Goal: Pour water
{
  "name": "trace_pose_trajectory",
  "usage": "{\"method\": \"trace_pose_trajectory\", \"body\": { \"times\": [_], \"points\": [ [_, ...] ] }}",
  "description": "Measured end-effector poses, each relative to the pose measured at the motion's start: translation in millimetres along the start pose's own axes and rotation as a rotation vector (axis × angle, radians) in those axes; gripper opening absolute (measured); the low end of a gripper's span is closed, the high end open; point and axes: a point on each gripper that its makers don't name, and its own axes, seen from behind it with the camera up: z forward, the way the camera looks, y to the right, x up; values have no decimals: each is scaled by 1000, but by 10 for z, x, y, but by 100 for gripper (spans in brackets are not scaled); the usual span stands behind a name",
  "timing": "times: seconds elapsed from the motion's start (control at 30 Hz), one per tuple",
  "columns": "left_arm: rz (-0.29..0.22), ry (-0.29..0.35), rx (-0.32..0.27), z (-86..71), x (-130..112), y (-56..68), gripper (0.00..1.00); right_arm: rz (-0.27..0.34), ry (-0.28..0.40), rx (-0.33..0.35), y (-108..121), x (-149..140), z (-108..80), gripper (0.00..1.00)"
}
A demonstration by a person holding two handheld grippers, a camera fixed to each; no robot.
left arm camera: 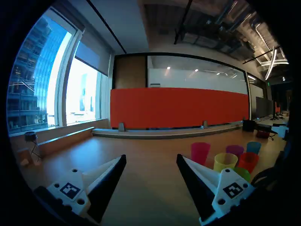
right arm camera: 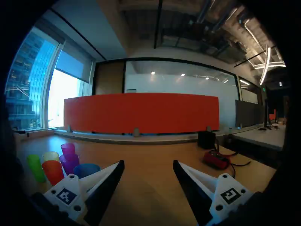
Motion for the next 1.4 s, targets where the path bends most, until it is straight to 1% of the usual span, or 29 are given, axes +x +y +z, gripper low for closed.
{"method": "trace_pose_trajectory", "body": {
  "times": [0.47,0.57,0.7,0.9,1.1,1.2,1.4],
  "points": [
    [0,0,-19,21,-3,32,99,-3,-3,16,-33,7,5,100],
    [2,-10,-18,27,-23,30,99,-3,-13,27,-55,-19,16,100],
    [10,-27,-24,40,22,43,99,-2,-27,47,-102,42,35,100],
    [16,-29,-42,73,260,71,99,5,-26,76,-148,335,84,100],
    [8,-47,-80,141,546,96,99,11,-31,97,-138,704,165,100],
    [8,-48,-92,182,749,71,99,10,-31,105,-136,902,200,100],
    [27,-34,-94,258,1208,-26,99,-2,-28,125,-141,1301,267,100]
  ]
}}
